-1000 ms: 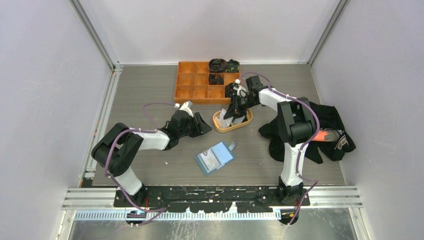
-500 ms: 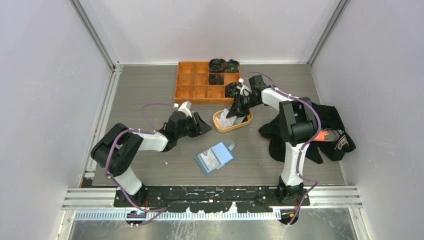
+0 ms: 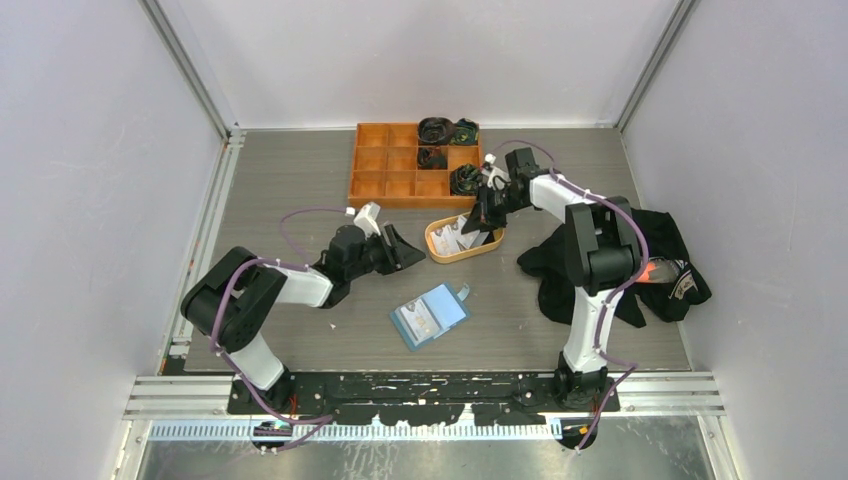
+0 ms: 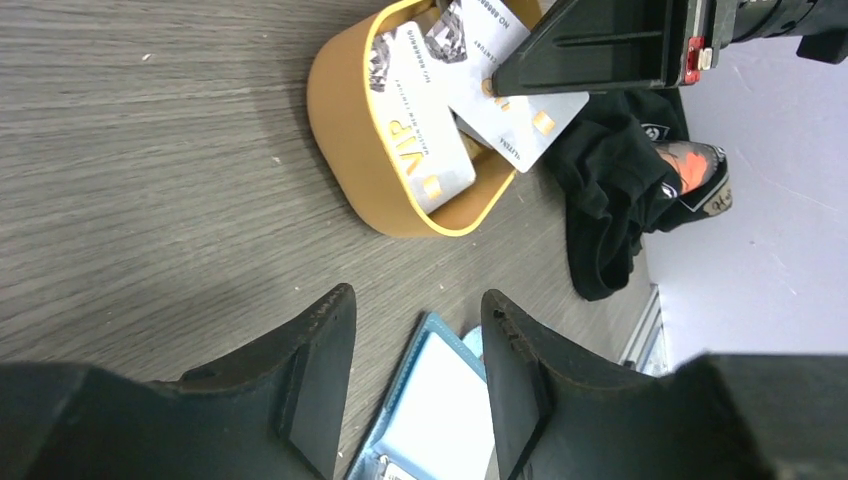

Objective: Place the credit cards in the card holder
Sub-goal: Pick up the credit card from the storage box.

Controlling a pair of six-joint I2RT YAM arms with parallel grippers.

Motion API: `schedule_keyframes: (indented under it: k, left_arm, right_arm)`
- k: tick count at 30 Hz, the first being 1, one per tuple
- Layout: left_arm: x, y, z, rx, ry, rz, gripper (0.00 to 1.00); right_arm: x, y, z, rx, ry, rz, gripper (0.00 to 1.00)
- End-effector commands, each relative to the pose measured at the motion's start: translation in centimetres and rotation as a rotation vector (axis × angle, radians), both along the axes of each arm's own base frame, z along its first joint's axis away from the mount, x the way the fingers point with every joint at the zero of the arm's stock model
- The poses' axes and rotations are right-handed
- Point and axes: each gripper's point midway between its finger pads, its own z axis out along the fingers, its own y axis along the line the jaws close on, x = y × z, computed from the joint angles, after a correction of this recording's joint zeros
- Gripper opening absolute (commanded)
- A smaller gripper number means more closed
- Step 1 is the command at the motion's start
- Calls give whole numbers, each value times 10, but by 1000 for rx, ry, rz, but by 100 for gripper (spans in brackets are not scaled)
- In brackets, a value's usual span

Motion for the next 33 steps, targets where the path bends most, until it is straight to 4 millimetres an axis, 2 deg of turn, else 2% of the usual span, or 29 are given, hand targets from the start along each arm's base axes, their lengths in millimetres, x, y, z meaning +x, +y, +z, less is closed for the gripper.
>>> schedule_keyframes:
  k: [1, 7, 12, 18, 22, 25, 30, 33]
  left_arm:
    - [-2, -10, 41, -140, -116, -59, 51]
    - [-19, -18, 68, -317, -158, -127, 60]
    - [-35, -22, 87, -429, -192, -163, 64]
    - [-57, -23, 108, -418, -288, -138, 65]
    - [-73, -22, 110, -276, -367, -88, 68]
    - [-92, -17, 116, -203, -442, -44, 74]
    - [-112, -14, 143, -328, -485, -64, 84]
    - [-118, -17, 147, -391, -481, -79, 84]
  right_arm:
    - [10, -14, 45, -21, -175, 4, 6]
    - [1, -22, 69, 13, -255, 36, 4]
    - [-17, -14, 97, 96, -321, 103, 3]
    - [-53, 1, 139, 277, -381, 180, 3]
    - [-73, 8, 167, 384, -440, 209, 3]
    - [-91, 15, 180, 455, -478, 235, 3]
    - [-129, 37, 205, 554, -568, 352, 2]
    - [-149, 47, 207, 571, -595, 424, 1]
